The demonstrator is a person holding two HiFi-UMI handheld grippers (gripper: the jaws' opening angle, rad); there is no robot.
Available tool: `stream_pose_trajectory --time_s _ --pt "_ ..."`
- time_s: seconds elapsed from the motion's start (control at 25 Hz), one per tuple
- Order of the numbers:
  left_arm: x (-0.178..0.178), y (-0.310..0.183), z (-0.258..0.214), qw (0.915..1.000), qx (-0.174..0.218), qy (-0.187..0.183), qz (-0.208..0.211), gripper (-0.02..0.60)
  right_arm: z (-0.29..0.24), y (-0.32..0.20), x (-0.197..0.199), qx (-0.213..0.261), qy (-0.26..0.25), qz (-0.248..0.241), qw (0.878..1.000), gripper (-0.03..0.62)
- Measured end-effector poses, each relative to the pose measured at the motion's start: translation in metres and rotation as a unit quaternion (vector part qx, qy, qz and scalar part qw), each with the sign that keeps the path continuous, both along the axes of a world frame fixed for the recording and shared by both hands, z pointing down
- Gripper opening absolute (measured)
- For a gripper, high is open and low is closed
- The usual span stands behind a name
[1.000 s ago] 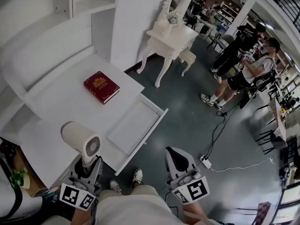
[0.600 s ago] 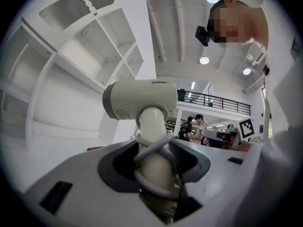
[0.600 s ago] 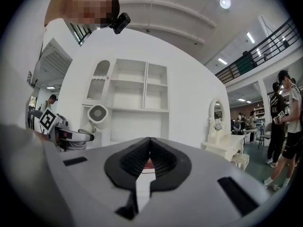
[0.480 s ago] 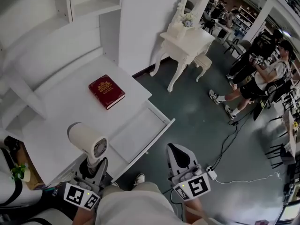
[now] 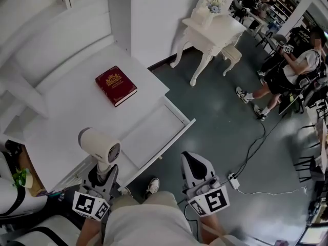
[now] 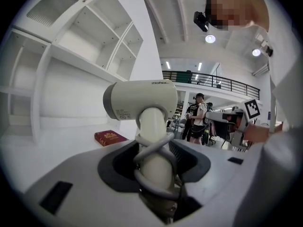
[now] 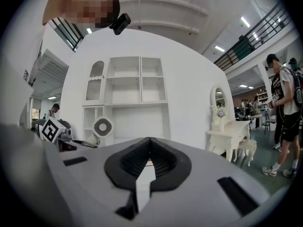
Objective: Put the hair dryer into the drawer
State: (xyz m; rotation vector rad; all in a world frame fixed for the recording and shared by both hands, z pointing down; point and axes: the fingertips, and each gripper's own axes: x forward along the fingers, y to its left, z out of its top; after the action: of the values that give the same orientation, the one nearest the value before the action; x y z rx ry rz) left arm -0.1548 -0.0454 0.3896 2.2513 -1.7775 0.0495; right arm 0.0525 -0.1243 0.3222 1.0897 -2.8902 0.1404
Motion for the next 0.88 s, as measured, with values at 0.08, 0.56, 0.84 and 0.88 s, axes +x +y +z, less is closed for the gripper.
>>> stream_pose_trajectory --time_s 0.08,0.56,0.84,0.88 --pt "0.002 -0.004 0.01 1.0 -0.008 -0.001 0.0 0.196 0.007 0.002 0.001 -0.008 0.002 -0.002 1.0 0.011" --pt "0.01 -0.019 0.071 0.9986 -0.049 -0.013 0.015 0.196 0.037 0.012 0.007 -0.037 0.026 0.0 0.999 0.011" --pt "0.018 -0.027 0.103 0.9964 -0.071 -0.034 0.033 0.196 0.061 0.017 0.014 -0.06 0.039 0.005 0.997 0.011" --pt "0.019 -0.028 0.108 0.9959 -0.075 -0.036 0.036 0.196 0.064 0.018 0.014 -0.063 0.04 0.005 0.997 0.011"
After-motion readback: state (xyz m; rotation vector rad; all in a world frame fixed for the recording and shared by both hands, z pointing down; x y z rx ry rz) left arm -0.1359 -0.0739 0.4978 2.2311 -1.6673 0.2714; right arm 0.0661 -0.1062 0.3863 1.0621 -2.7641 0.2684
